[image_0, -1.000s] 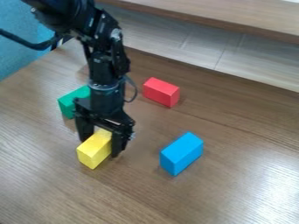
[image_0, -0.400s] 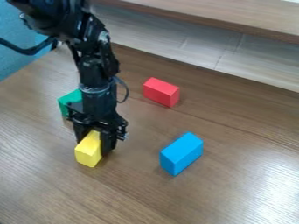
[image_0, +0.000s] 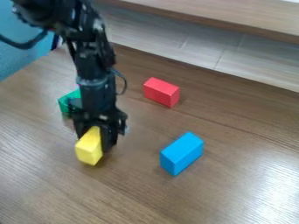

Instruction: Put the yellow object on top of the green object

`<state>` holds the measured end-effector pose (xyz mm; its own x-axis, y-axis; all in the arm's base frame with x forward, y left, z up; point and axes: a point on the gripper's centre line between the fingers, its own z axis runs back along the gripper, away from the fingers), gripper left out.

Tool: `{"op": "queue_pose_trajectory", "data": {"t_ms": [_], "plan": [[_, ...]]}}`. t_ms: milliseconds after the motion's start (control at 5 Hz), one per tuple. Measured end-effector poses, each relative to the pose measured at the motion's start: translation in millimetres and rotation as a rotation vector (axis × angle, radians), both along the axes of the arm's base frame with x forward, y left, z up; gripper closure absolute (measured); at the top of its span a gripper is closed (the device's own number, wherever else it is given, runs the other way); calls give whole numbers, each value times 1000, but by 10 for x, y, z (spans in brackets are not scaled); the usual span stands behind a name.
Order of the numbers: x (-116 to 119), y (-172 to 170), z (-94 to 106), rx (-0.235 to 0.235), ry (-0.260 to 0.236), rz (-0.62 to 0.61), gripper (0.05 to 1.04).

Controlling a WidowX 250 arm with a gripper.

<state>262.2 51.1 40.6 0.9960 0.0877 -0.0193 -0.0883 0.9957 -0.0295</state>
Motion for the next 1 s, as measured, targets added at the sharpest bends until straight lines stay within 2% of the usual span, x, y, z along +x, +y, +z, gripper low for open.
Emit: {"op": "queue_pose_trajectory", "data": {"t_ms": [400, 600, 1000], "plan": [[179, 259, 329, -39, -55, 82, 478], [241, 393, 423, -37, -75, 112, 478], [344, 537, 424, -27, -66, 157, 478]]}}
